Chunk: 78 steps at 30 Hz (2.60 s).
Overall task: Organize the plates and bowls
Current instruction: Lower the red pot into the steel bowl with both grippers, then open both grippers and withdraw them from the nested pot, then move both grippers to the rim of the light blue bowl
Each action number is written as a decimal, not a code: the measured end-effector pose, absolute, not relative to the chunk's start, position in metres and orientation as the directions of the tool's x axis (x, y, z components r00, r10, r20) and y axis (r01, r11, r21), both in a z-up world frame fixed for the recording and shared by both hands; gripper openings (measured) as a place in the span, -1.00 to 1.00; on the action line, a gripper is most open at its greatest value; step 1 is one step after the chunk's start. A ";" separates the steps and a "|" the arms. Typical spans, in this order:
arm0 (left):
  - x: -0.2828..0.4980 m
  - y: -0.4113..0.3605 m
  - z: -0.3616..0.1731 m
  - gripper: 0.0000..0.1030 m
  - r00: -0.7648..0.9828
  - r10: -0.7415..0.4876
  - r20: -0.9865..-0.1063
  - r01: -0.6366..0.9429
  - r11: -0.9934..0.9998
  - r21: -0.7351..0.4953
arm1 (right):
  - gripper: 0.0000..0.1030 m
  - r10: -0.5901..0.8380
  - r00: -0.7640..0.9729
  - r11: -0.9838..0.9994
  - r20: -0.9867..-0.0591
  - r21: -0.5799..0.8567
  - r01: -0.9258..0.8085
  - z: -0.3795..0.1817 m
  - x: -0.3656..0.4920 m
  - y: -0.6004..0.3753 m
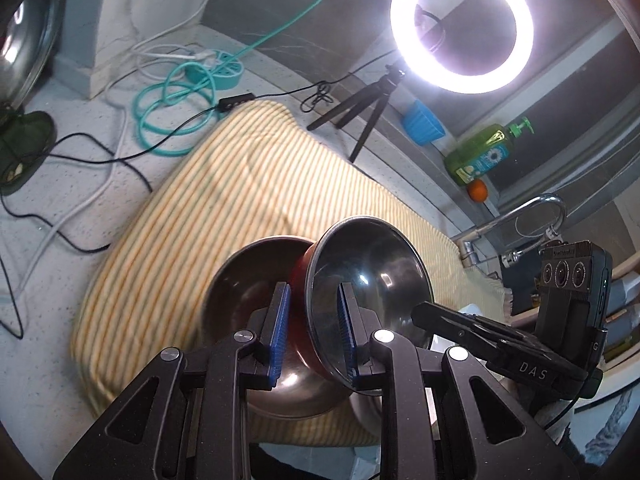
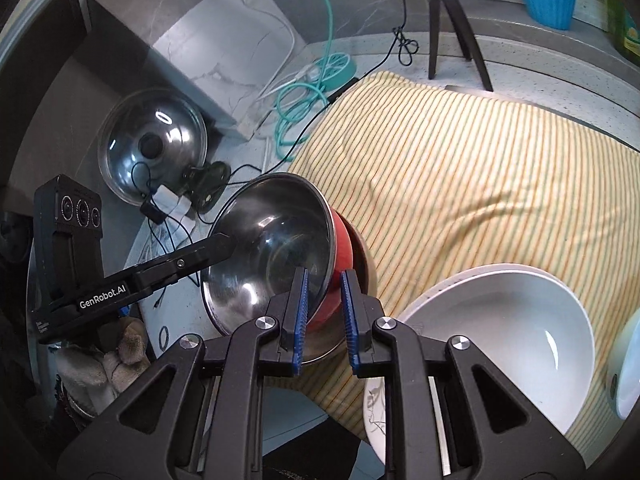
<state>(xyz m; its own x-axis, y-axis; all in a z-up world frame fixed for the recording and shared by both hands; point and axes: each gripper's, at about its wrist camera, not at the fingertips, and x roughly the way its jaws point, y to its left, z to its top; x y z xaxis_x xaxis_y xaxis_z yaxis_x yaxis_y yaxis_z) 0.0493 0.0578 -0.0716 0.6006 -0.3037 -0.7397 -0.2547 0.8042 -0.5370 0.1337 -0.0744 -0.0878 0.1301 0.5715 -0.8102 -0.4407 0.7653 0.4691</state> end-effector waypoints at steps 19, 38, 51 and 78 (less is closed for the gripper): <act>0.043 0.064 -0.103 -0.60 0.522 -0.259 -0.813 -0.304 0.833 -0.461 | -0.67 0.462 0.102 0.782 -0.881 0.349 -0.517 -0.121 0.132 -0.040; 0.048 0.057 -0.106 -0.60 0.493 -0.219 -0.842 -0.296 0.868 -0.399 | -0.61 0.422 0.094 0.782 -0.902 0.310 -0.541 -0.131 0.133 -0.035; 0.048 0.057 -0.095 -0.40 0.523 -0.220 -0.824 -0.283 0.867 -0.411 | 0.14 0.483 0.126 0.759 -0.867 0.342 -0.554 -0.113 0.130 -0.038; 0.075 -0.002 -0.054 0.05 0.579 -0.317 -0.751 -0.136 0.871 -0.472 | 0.72 0.444 0.380 0.882 -0.811 0.322 -0.344 -0.056 0.145 -0.189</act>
<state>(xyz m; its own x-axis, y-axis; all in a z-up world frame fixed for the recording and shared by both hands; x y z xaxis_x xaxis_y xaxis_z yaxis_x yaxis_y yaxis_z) 0.0746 -0.0019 -0.0541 0.5792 -0.3165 -0.7512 -0.1362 0.8710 -0.4720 0.1448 -0.1890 -0.0561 0.3801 0.4441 -0.8114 -0.3441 0.8821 0.3216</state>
